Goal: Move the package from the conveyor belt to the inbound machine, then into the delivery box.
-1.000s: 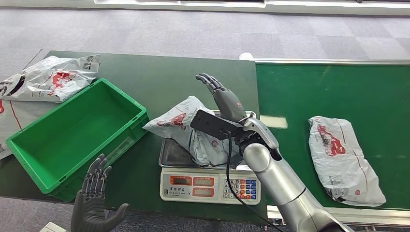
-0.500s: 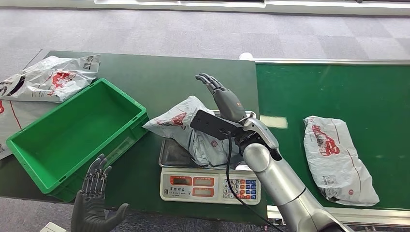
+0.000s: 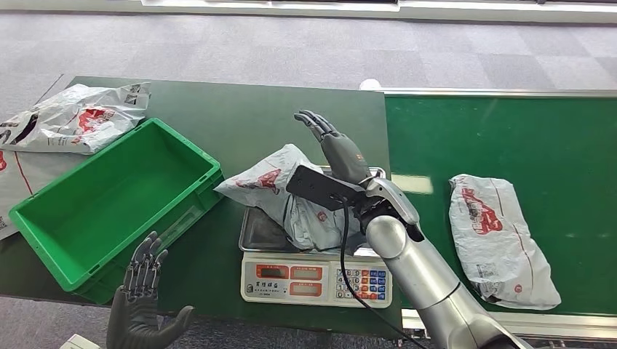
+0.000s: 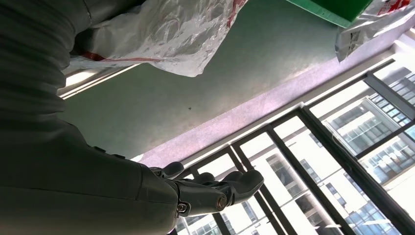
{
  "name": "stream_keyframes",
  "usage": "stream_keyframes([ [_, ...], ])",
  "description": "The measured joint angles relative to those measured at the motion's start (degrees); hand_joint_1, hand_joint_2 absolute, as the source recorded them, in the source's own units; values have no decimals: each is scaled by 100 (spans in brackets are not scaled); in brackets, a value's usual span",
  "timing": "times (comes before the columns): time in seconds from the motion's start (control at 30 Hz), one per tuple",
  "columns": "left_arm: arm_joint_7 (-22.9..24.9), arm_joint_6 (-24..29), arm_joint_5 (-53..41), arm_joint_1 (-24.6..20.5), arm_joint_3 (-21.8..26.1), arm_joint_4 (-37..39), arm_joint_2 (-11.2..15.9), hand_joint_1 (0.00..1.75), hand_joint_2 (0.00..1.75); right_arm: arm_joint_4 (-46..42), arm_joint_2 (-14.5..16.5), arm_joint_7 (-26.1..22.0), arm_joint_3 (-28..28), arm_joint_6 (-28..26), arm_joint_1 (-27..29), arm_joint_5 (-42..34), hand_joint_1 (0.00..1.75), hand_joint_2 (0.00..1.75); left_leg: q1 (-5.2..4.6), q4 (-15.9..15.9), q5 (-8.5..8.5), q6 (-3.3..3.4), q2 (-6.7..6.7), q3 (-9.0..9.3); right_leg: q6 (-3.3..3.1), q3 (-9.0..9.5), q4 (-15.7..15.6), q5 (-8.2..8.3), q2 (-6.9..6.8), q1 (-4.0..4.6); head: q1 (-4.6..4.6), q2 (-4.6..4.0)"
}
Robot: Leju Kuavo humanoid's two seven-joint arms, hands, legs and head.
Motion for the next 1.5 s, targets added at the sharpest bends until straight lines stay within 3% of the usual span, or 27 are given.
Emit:
stream_keyframes([
  [0.37, 144, 94, -172, -99, -24, 26, -3, 0, 175, -37, 15, -143, -15, -82, 43, -161, 0, 175, -1, 7, 2, 3, -1, 10, 1, -21, -5, 1, -2, -2, -3, 0],
  [0.43, 842, 474, -977, -802, -224, 339, -68, 0, 175, -370, 80, -713, -178, -410, 300, -941, 0, 175, -4, 15, 26, 19, -54, -12, 6, -52, -10, 2, -63, -4, -7, 0],
  [0.53, 2104, 1144, -3301, -2691, -977, 1503, -329, 0, 175, -1314, 204, -1398, -550, -897, 703, -3418, 0, 175, -4, 11, 80, 26, -168, -89, 11, -55, -1, 25, -180, -6, -2, 0],
  [0.6, 2267, 1341, -4243, -3474, -1422, 2115, -444, 0, 175, -1741, 241, -1349, -681, -963, 811, -4591, 0, 175, -5, 9, 83, 27, -109, -84, 16, -54, 0, 56, -117, -17, 1, 0],
  [0.67, 2312, 1426, -4262, -3841, -1714, 2440, -467, 0, 175, -1992, 251, -1352, -768, -968, 929, -4740, 0, 175, -13, 10, 77, 36, -22, -79, 31, -69, 0, 83, -24, -32, 1, 0],
  [0.87, 2460, 1458, -3853, -4163, -2137, 2746, -409, 0, 175, -2313, 255, -1437, -913, -965, 1040, -4371, 0, 175, -18, 12, 72, 44, 26, -80, 41, -92, -2, 91, 25, -32, -1, 0],
  [1.13, 2538, 1458, -3842, -4234, -2255, 2885, -333, 0, 175, -2456, 254, -1484, -968, -909, 1115, -4430, 0, 175, -17, 12, 72, 44, 27, -79, 41, -92, -2, 90, 27, -31, -1, 0],
  [1.27, 2839, 1388, -4080, -4243, -2334, 2930, -296, 0, 175, -2517, 254, -1492, -989, -837, 1145, -4430, 0, 175, -17, 12, 72, 44, 27, -79, 41, -92, -2, 90, 27, -32, -1, 0],
  [1.5, 3596, 178, -5042, -4594, -2699, 3662, -239, 0, 175, -2621, 297, -1498, -1088, -600, 1155, -4428, 0, 175, -17, 12, 73, 45, 25, -77, 41, -87, -2, 91, 24, -33, -1, 0],
])
